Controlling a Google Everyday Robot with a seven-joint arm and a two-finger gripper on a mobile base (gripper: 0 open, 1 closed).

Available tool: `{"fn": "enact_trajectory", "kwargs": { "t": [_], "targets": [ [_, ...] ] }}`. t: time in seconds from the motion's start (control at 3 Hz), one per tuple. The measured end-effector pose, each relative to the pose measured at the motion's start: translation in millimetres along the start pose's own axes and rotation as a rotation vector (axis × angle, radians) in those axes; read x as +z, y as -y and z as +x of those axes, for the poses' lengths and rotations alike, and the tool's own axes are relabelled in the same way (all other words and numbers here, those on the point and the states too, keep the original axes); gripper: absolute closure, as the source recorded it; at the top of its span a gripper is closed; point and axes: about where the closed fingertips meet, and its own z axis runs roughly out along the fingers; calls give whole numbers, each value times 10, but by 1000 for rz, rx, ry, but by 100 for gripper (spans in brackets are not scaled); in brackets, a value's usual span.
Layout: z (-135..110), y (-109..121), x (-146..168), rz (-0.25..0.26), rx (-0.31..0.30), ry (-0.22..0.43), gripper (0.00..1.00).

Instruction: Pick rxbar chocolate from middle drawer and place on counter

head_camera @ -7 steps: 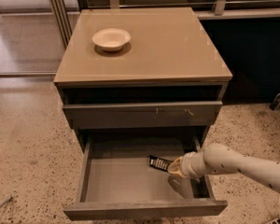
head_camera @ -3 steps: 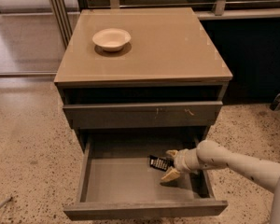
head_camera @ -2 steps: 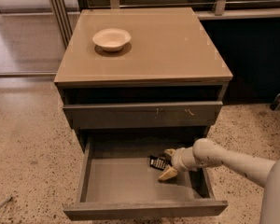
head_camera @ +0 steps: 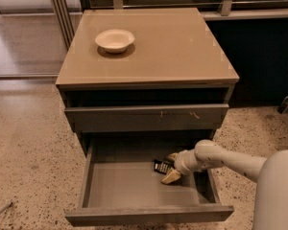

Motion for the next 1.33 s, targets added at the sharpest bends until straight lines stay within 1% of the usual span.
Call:
{"fn": "enact_trajectory", "kwargs": {
  "t": [0.67,1.0,1.33],
  "targets": [
    [-46,6,-61,-1,2,-2,91],
    [-82,-49,-87,-19,27,-41,100],
    [-86,-56,-84,-20,37,-44,100]
  ]
}}
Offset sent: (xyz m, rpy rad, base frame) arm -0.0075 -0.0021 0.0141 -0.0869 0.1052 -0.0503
